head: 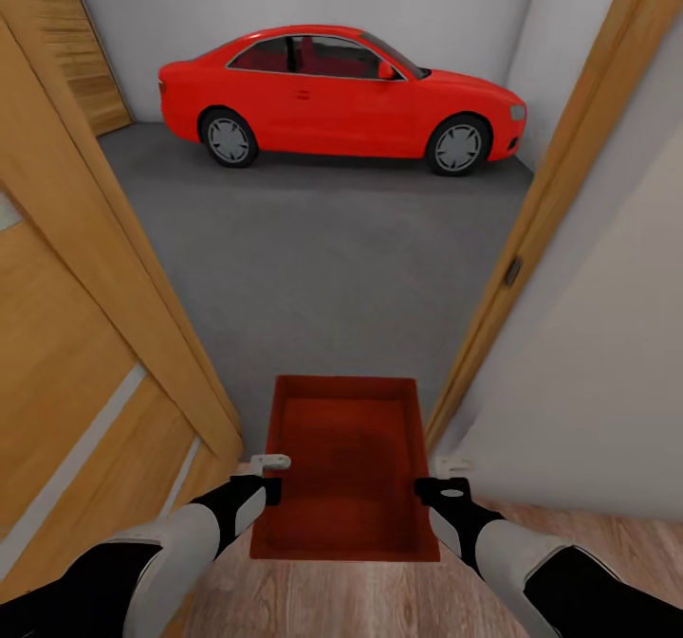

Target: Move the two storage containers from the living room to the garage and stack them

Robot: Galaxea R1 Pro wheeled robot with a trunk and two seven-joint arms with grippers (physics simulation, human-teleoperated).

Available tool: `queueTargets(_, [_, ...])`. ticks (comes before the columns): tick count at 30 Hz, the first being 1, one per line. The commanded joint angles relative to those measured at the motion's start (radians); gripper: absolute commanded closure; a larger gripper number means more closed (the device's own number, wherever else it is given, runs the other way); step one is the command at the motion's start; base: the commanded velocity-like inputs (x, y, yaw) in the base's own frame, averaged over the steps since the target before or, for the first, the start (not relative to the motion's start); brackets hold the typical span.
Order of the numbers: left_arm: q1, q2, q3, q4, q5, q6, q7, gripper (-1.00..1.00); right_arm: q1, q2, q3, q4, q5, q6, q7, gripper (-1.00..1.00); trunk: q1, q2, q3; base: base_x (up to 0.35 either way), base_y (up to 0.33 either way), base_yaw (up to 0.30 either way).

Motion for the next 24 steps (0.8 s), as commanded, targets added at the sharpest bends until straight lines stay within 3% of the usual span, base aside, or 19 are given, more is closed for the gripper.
queueTargets(1, [0.0, 0.0, -0.009, -0.002, 0.003, 0.005, 0.005, 1.0, -0.001, 0.0, 0.007, 0.001, -0.011, -0.005, -0.004, 1.0, 0.0, -0.001, -0.001, 0.157, 0.222, 0.0])
queueTargets(10, [0.0, 0.0, -0.009, -0.002, 0.002, 0.005, 0.005, 1.0, -0.001, 0.001, 0.007, 0.001, -0.011, -0.005, -0.007, 1.0, 0.0, -0.001, -0.001, 0.083, 0.105, -0.005])
queueTargets(24, [0.0, 0.0, -0.009, -0.002, 0.002, 0.005, 0.005, 1.0, -0.001, 0.003, 0.007, 0.0, -0.011, -0.005, -0.014, 1.0, 0.0, -0.001, -0.001, 0.0, 0.001, -0.18])
